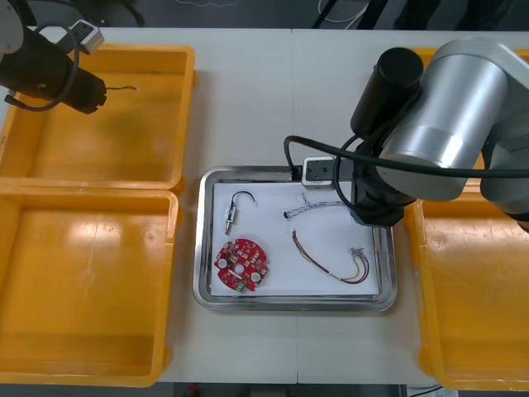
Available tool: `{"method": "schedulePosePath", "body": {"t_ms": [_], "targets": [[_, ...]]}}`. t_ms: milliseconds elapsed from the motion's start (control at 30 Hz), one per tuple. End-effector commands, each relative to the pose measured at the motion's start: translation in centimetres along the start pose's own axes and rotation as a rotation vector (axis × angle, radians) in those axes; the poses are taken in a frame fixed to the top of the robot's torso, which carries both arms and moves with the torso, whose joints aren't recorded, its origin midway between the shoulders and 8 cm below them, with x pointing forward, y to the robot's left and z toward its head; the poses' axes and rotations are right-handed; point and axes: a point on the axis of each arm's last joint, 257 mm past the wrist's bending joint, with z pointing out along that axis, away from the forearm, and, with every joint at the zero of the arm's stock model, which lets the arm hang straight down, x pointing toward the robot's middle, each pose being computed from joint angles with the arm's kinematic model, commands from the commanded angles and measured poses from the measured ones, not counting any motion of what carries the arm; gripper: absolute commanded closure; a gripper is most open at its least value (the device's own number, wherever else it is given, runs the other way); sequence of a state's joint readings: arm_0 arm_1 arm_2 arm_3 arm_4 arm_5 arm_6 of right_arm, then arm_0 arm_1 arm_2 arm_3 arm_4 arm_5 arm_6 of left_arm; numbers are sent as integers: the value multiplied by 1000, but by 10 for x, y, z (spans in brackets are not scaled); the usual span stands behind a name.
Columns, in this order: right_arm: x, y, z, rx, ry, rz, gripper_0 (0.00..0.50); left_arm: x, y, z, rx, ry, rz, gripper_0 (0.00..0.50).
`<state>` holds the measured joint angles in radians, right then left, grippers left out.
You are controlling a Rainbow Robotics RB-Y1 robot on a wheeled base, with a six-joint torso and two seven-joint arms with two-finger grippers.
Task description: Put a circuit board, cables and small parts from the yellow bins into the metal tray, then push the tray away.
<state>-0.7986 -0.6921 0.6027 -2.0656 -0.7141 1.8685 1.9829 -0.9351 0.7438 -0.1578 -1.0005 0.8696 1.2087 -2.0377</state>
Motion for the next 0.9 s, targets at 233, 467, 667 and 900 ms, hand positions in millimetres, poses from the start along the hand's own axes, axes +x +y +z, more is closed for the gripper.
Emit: {"method": "schedulePosePath", "body": {"t_ms": [233,467,667,900], "targets": [[15,-41,-74,53,-134,147,0,-1,-29,-46,-19,36,-126,500],[55,-58,-96,56,-149,270,0,-8,-78,-66,9,50,-148,500],[108,-62,-99,59,-143,446,0,-19,-124,-73,12,41,-171,500],[174,-62,-98,97,-120,669,0,-23,-178,-76,21,33,-179,500]]}}
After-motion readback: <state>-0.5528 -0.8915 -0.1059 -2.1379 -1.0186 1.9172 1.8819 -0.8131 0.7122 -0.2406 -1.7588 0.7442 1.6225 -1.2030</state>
